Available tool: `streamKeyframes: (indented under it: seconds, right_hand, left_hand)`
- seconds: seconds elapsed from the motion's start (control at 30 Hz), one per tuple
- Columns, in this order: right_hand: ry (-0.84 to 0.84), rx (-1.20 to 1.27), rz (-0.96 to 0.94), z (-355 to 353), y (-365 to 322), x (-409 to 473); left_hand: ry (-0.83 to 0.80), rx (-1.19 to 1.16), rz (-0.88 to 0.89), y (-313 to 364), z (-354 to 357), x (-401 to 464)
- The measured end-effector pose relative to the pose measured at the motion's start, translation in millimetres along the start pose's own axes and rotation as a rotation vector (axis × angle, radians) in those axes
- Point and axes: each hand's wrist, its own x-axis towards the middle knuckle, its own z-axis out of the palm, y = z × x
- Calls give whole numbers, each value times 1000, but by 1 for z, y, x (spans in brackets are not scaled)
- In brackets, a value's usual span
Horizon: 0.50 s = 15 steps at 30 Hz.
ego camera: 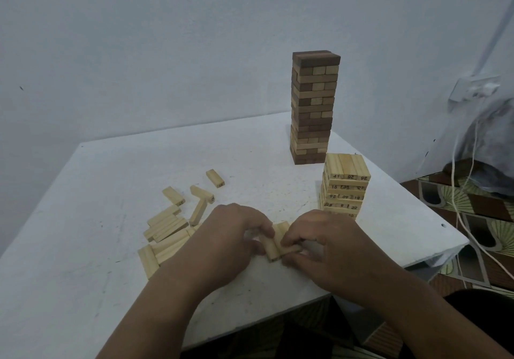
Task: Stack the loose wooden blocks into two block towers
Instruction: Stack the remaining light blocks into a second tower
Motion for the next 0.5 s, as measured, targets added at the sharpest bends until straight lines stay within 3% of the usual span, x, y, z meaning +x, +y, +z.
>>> streamKeyframes:
  seconds: [0.2, 0.37, 0.5]
  right_hand:
    - [-17, -3, 65, 6, -4, 0]
    - [-17, 235, 76, 2, -10, 0]
    - [-29, 253, 74, 0, -11, -1]
  left_hand:
    - [13, 27, 11, -2, 0, -3]
    - [-51, 89, 84, -3, -4, -6]
    - [-76, 112, 70, 1, -5, -6]
